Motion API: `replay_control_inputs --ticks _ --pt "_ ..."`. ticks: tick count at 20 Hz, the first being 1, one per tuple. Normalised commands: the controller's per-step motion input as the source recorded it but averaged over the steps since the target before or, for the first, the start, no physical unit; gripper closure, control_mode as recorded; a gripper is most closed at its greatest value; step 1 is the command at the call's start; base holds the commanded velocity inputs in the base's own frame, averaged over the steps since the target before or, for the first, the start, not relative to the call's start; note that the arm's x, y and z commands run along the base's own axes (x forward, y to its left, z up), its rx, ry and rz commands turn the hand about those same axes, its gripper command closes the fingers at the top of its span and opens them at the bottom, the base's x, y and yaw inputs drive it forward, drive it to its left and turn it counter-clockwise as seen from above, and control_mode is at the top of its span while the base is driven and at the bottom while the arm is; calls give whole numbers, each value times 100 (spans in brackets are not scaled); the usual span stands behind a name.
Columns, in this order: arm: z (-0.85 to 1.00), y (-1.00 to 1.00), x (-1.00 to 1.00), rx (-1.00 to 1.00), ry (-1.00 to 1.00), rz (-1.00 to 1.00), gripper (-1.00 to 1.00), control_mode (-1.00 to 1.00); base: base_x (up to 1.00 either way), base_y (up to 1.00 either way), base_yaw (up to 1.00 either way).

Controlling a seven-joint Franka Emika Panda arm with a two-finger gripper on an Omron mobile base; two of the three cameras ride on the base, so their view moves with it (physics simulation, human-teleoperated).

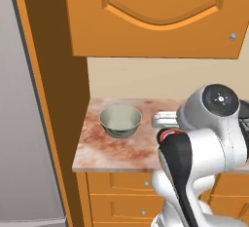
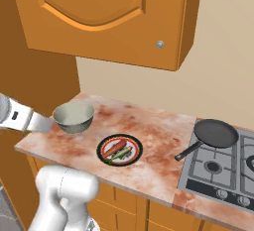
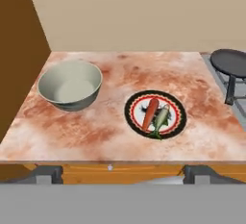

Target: Place the fish on the plate and place the carrot on the same plate.

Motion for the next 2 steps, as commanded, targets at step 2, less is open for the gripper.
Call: replay_control_inputs --ticks 2 --pt "51 0 -74 0 -31 2 -100 -100 0 0 0"
